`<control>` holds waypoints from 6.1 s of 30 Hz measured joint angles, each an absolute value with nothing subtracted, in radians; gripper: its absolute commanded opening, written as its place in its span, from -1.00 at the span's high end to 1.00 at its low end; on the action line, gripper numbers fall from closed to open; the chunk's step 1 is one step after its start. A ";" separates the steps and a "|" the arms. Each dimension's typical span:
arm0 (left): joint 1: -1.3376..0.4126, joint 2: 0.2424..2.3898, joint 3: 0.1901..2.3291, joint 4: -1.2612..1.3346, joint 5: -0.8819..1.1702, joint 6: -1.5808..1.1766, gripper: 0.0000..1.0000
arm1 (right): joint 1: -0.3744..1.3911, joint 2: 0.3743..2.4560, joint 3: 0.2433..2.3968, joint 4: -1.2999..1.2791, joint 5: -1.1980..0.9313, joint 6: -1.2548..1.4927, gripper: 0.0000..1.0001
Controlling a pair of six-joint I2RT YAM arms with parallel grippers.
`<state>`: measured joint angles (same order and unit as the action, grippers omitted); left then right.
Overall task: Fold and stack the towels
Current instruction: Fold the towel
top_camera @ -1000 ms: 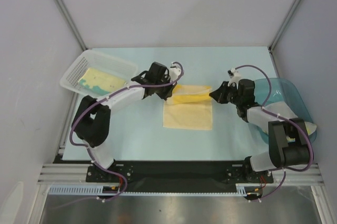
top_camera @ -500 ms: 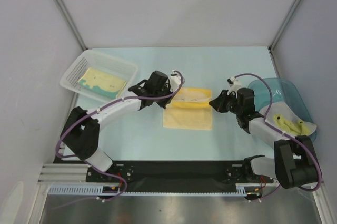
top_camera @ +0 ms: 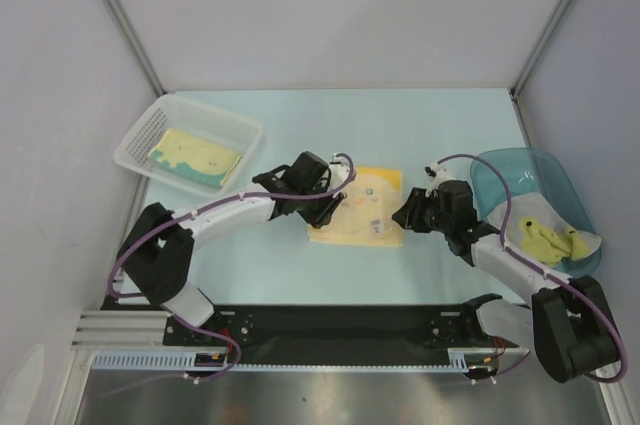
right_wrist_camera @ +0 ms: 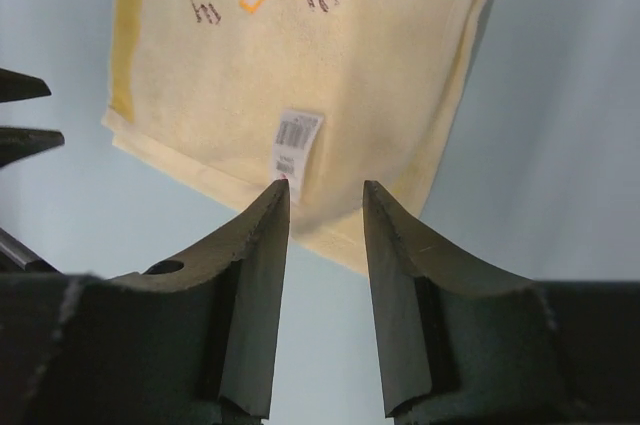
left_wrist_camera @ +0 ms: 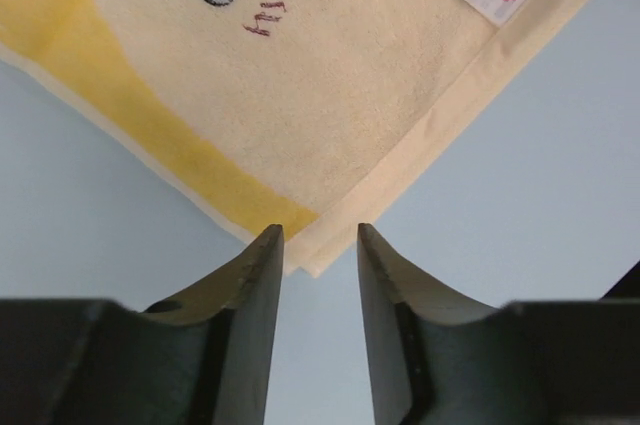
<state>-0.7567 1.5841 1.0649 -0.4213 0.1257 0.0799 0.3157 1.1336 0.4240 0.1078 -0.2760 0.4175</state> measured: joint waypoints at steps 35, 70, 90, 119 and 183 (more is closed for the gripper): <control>-0.588 1.500 0.728 -0.166 0.243 -0.489 -0.08 | 0.422 1.279 0.576 -0.325 -0.098 0.838 0.37; -0.588 1.553 0.709 -0.089 0.232 -0.554 0.20 | 0.425 1.284 0.549 -0.263 -0.066 0.871 0.75; -0.588 1.565 0.727 -0.126 0.185 -0.574 0.99 | 0.426 1.284 0.545 -0.257 -0.064 0.857 0.99; -0.588 1.555 0.765 -0.224 0.161 -0.537 0.40 | 0.426 1.284 0.571 -0.263 -0.049 0.834 1.00; -0.617 1.542 0.847 -0.317 0.134 -0.530 0.99 | 0.496 1.337 0.590 -0.287 -0.027 0.862 0.42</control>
